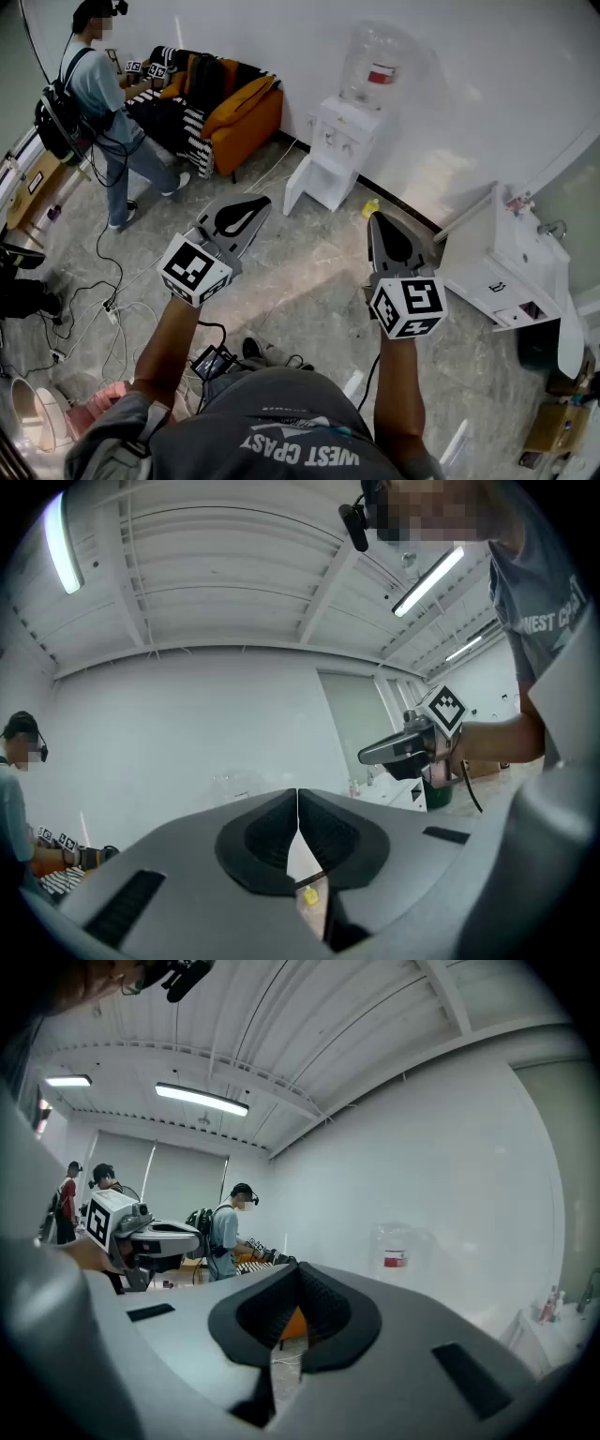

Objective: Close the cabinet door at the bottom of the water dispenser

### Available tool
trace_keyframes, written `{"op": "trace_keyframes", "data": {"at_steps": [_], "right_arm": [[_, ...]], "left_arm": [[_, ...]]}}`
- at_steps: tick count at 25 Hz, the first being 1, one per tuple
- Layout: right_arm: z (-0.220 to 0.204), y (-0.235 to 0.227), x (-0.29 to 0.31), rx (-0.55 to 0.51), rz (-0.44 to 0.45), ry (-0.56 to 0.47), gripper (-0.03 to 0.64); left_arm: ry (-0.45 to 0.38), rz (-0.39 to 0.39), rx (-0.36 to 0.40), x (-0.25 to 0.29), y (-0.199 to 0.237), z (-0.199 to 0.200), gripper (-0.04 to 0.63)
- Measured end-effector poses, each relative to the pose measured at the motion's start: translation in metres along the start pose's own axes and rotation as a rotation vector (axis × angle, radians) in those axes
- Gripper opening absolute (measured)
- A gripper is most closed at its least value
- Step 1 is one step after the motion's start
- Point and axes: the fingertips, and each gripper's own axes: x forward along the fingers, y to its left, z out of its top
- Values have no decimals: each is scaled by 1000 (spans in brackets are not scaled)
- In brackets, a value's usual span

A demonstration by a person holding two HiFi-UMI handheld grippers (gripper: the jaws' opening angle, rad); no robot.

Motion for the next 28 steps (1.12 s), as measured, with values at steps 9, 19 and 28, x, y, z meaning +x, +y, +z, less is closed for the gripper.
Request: {"op": "trace_keyframes", "data": {"at_steps": [9,19,28], "right_arm": [[-5,13,13,3,-18,9,28],[-4,37,37,58,-24,-11,29],[-8,56,55,44,-51,13,29]], "left_arm": [[-5,-8,-11,-10,16,-11,18],[-23,-13,-18,-33,48,-17,18],[-45,-21,-36,-49,72,-30,18]]}}
